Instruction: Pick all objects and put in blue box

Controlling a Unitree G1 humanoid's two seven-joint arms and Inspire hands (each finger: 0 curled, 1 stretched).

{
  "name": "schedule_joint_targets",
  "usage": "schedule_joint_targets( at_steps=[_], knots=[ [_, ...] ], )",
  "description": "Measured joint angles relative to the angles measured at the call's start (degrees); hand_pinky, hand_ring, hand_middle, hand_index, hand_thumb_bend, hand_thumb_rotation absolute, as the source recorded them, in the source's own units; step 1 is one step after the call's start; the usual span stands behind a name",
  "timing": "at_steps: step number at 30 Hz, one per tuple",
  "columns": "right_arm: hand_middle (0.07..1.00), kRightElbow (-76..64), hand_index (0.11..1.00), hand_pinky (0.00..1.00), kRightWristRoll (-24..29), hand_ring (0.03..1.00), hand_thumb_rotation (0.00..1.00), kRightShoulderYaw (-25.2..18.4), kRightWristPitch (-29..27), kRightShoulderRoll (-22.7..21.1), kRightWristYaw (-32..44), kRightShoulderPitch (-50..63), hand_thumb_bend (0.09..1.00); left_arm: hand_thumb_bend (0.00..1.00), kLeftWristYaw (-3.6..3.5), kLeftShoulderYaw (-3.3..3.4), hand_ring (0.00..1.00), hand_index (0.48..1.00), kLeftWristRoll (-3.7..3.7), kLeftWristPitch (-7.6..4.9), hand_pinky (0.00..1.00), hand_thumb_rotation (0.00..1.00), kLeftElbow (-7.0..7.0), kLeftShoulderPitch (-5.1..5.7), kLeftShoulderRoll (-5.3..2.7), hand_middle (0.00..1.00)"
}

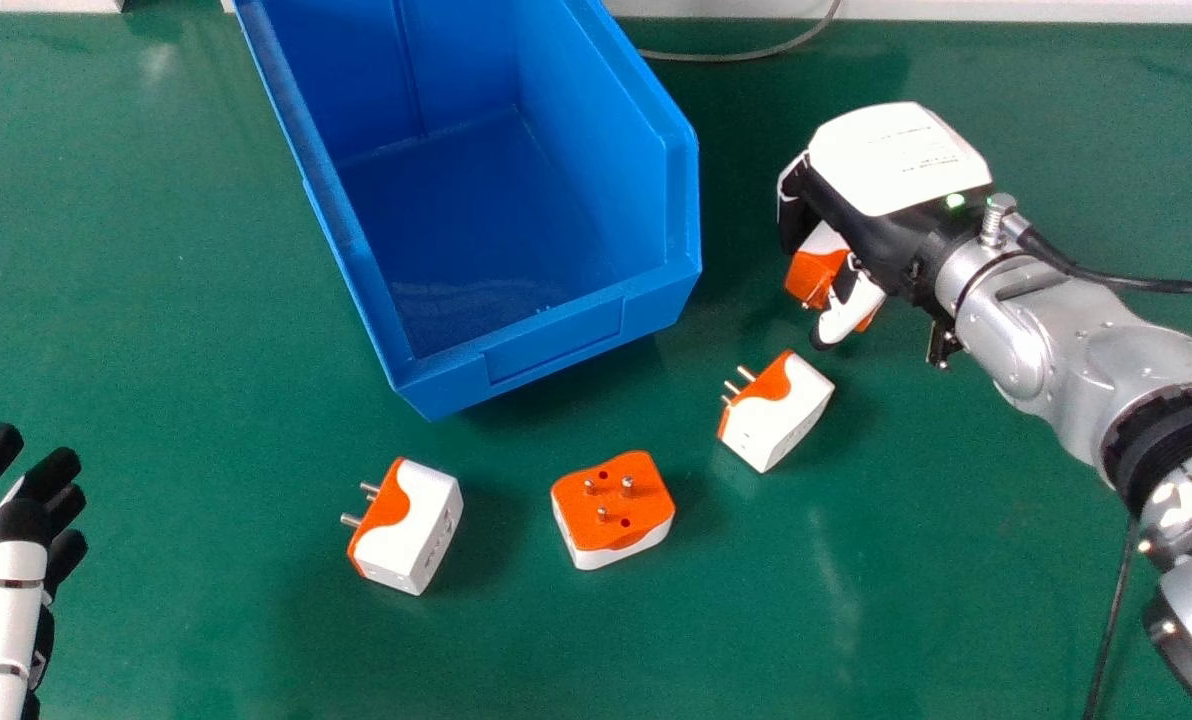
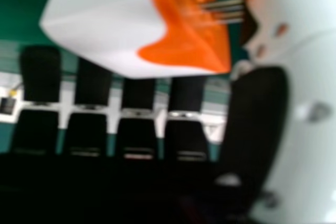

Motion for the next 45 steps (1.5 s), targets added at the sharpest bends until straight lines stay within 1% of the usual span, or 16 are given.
schedule_joint_targets(
  at_steps=[2, 4, 8, 13, 15, 17, 21, 24, 26, 28, 31, 34, 37, 38, 41, 45],
  knots=[
    [0.558, -0.4, 0.501, 0.33, 0.0, 0.456, 0.0, 0.0, -0.6, -0.3, 0.1, 0.0, 0.492, 0.42, -0.26, -0.01, 0.91, 0.93, 0.01, -0.13, 0.93, 0.73, 0.36, -0.31, -0.01, 0.9],
    [0.56, -0.7, 0.502, 0.33, 0.0, 0.457, 0.0, 0.0, -1.4, -0.7, 0.1, 0.0, 0.492, 0.42, -0.26, -0.01, 0.91, 0.932, 0.01, -0.14, 0.93, 0.73, 0.59, -0.39, -0.15, 0.9],
    [0.562, -1.4, 0.503, 0.33, 0.1, 0.459, 0.0, -0.9, -2.0, -1.7, 1.4, 0.0, 0.491, 0.43, -0.16, -0.18, 0.91, 0.931, 0.27, -0.27, 0.93, 0.73, 0.7, -0.41, -0.82, 0.9],
    [0.56, -3.5, 0.498, 0.33, 0.1, 0.458, 0.0, -1.2, -2.3, -3.2, 1.5, 0.0, 0.491, 0.42, -0.06, -0.59, 0.91, 0.934, 0.4, -0.35, 0.93, 0.74, 0.75, -0.5, -1.18, 0.9],
    [0.559, -5.1, 0.495, 0.33, 0.1, 0.456, 0.0, -1.6, -2.2, -4.0, 1.7, 0.0, 0.492, 0.42, 0.15, -0.69, 0.91, 0.935, 0.72, -0.37, 0.94, 0.74, 0.76, -0.6, -1.23, 0.9],
    [0.559, -6.7, 0.492, 0.33, 0.1, 0.455, 0.0, -1.8, -2.5, -4.9, 1.6, 0.0, 0.492, 0.42, 0.3, -0.94, 0.91, 0.936, 0.76, -0.37, 0.94, 0.74, 0.87, -0.91, -1.33, 0.9],
    [0.559, -8.9, 0.491, 0.33, 0.1, 0.454, 0.0, -2.4, -3.8, -6.4, 1.9, 0.2, 0.491, 0.42, 0.31, -1.35, 0.91, 0.935, 0.77, -0.58, 0.94, 0.74, 2.11, -1.9, -1.52, 0.9],
    [0.559, -11.0, 0.483, 0.32, 0.8, 0.457, 0.0, -4.2, -4.2, -7.2, 2.9, 0.7, 0.491, 0.41, 0.4, -1.7, 0.91, 0.938, 0.8, -0.62, 0.93, 0.73, 2.36, -2.47, -1.61, 0.9],
    [0.559, -12.9, 0.483, 0.32, 1.7, 0.457, 0.0, -5.2, -4.3, -7.8, 3.5, 1.4, 0.491, 0.41, 0.54, -1.86, 0.91, 0.938, 1.0, -0.77, 0.93, 0.73, 2.53, -2.87, -1.66, 0.9],
    [0.561, -15.9, 0.48, 0.32, 2.5, 0.458, 0.0, -6.6, -4.8, -9.1, 3.7, 3.0, 0.491, 0.41, 0.68, -1.94, 0.92, 0.94, 1.34, -1.52, 0.93, 0.73, 3.41, -3.52, -1.76, 0.9],
    [0.563, -21.0, 0.479, 0.32, 2.6, 0.46, 0.0, -8.0, -5.9, -11.5, 3.8, 5.9, 0.49, 0.41, 1.01, -2.2, 0.91, 0.939, 1.39, -1.73, 0.93, 0.72, 4.75, -4.31, -1.82, 0.9],
    [0.562, -26.5, 0.482, 0.32, 3.1, 0.458, 0.0, -10.2, -6.0, -13.5, 5.0, 9.5, 0.49, 0.42, 0.95, -2.88, 0.92, 0.94, 1.38, -1.9, 0.93, 0.73, 5.67, -5.2, -1.97, 0.9],
    [0.559, -33.2, 0.482, 0.32, 4.4, 0.454, 0.0, -12.4, -6.2, -15.6, 6.0, 13.7, 0.49, 0.42, 1.17, -3.66, 0.92, 0.943, 1.47, -2.02, 0.94, 0.73, 6.51, -6.18, -2.23, 0.91],
    [0.559, -35.1, 0.482, 0.32, 4.4, 0.454, 0.0, -13.1, -6.1, -16.1, 6.2, 14.8, 0.49, 0.42, 1.44, -3.89, 0.92, 0.943, 1.67, -2.04, 0.94, 0.73, 6.62, -6.49, -2.31, 0.91],
    [0.558, -41.0, 0.481, 0.32, 4.8, 0.452, 0.0, -15.4, -5.6, -17.6, 7.2, 18.6, 0.49, 0.42, 2.09, -4.31, 0.92, 0.943, 3.45, -2.48, 0.94, 0.73, 6.69, -7.23, -2.49, 0.91],
    [0.556, -48.4, 0.477, 0.32, 5.1, 0.451, 0.0, -18.3, -4.8, -18.3, 8.8, 23.1, 0.49, 0.43, 3.07, -4.83, 0.91, 0.933, 4.16, -2.49, 0.92, 0.72, 7.04, -7.92, -2.66, 0.9]
  ],
)
